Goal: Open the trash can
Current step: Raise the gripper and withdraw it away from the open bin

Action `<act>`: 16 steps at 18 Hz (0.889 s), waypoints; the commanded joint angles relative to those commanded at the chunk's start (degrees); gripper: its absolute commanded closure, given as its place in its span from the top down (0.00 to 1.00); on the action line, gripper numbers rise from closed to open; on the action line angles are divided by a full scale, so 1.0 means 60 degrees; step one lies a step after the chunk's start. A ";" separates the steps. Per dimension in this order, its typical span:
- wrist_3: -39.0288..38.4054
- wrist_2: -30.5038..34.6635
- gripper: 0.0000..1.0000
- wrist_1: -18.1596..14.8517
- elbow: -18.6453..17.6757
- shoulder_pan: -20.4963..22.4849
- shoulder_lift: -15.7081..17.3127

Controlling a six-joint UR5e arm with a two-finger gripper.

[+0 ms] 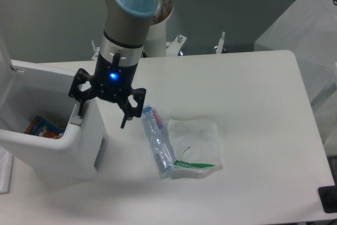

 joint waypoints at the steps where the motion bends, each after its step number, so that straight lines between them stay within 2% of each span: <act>1: 0.0000 -0.0015 1.00 -0.0015 0.0058 0.0044 0.0000; 5: 0.0015 -0.0030 1.00 -0.0015 0.0308 0.0410 0.0000; 6: 0.0102 0.0029 1.00 -0.0015 0.0352 0.0700 -0.0014; 7: 0.0262 0.0044 1.00 0.0043 0.0308 0.1341 -0.0087; 12: 0.2720 0.0117 1.00 0.0029 0.0089 0.2533 -0.0321; 16: 0.4215 0.1081 1.00 0.0029 0.0132 0.2871 -0.0745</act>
